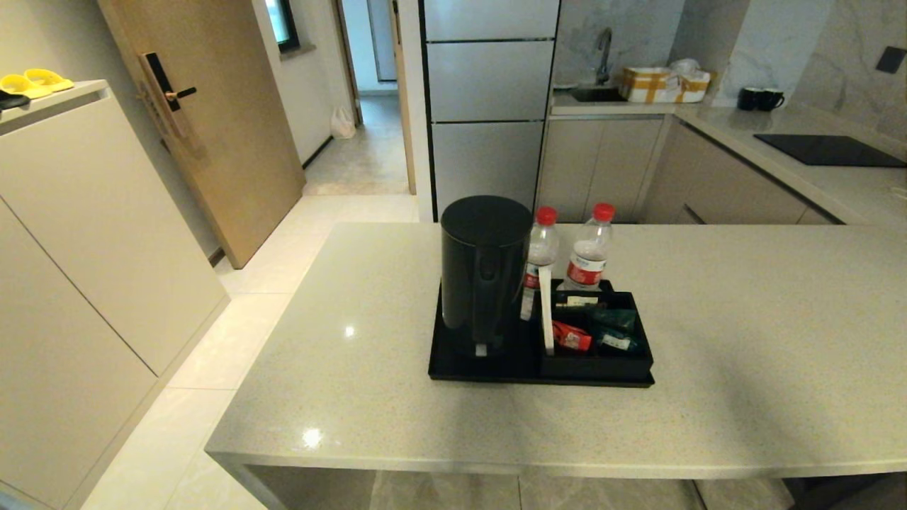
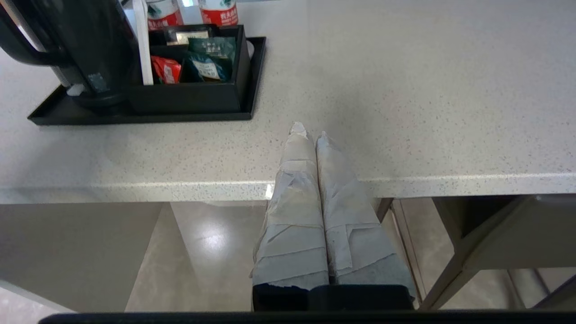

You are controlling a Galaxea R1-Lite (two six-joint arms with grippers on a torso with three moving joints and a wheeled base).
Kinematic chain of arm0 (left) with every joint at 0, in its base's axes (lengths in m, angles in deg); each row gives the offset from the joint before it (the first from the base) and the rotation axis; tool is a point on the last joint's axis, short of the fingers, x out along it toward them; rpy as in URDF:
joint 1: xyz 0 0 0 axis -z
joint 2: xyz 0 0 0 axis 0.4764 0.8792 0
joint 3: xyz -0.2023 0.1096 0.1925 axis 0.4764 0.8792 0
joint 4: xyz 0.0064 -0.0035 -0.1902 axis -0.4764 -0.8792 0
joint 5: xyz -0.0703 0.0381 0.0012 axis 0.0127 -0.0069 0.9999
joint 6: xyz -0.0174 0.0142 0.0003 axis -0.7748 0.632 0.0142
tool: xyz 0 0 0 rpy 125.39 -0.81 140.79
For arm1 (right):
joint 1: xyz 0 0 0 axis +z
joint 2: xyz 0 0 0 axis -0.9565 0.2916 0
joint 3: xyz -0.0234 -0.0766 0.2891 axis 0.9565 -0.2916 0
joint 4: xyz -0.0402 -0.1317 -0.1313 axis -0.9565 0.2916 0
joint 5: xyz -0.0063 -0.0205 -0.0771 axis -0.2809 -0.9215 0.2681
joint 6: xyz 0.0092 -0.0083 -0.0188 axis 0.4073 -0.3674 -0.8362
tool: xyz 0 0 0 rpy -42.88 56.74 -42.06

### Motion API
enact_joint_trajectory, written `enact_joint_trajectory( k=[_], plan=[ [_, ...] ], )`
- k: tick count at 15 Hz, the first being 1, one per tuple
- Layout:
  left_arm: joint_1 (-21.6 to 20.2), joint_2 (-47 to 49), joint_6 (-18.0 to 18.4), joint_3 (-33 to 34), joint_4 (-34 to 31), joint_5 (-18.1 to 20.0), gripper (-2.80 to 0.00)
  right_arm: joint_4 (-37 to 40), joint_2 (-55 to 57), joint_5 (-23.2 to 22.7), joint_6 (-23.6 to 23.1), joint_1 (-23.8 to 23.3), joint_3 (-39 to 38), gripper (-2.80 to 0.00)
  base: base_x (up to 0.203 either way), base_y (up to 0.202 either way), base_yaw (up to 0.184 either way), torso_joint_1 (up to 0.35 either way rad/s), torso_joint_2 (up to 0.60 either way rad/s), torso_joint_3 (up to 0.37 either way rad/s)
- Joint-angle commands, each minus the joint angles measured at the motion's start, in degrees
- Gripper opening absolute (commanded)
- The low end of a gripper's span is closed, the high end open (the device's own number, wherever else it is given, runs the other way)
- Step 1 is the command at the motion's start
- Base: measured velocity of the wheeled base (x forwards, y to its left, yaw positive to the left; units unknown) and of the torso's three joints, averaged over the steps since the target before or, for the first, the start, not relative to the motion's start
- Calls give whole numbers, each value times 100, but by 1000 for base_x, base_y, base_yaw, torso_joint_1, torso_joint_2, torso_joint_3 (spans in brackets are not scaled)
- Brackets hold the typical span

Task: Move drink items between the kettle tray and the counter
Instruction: Pick up the kettle

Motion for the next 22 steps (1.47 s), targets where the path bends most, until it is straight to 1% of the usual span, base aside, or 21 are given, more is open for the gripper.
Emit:
enact_joint_trajectory(
  k=[1,8,11,13,14,15,17,21,22],
  plan=[
    [-2,0,-1,0,0,1,-280,-39,-9,-4,0,1,-7,-280,0,0,0,0,0,0],
    [-2,0,-1,0,0,1,-280,-30,-9,-4,-18,1,-7,-280,0,0,0,0,0,0],
    [-2,9,167,-26,-43,53,-280,-29,-9,5,-18,1,-7,-280,0,0,0,0,0,0],
    [-2,0,140,-38,-108,45,-280,-30,-9,5,-18,1,-7,-280,0,0,0,0,0,0],
    [-2,9,19,-52,-124,20,-280,-22,-9,5,-18,1,-7,-280,0,0,0,0,0,0],
    [-2,18,43,-44,-79,19,-280,-22,-9,5,-18,1,1,-280,0,0,0,0,0,0],
    [-2,18,210,-53,-114,28,-280,-30,-9,5,-18,1,-7,-280,0,0,0,0,0,0],
    [-2,15,215,-88,-103,25,-280,-30,-9,5,-18,1,-7,-280,0,0,0,0,0,0],
    [-3,79,228,-268,-128,3,-280,-30,-9,5,-18,1,-7,-280,0,0,0,0,0,0]
  ],
)
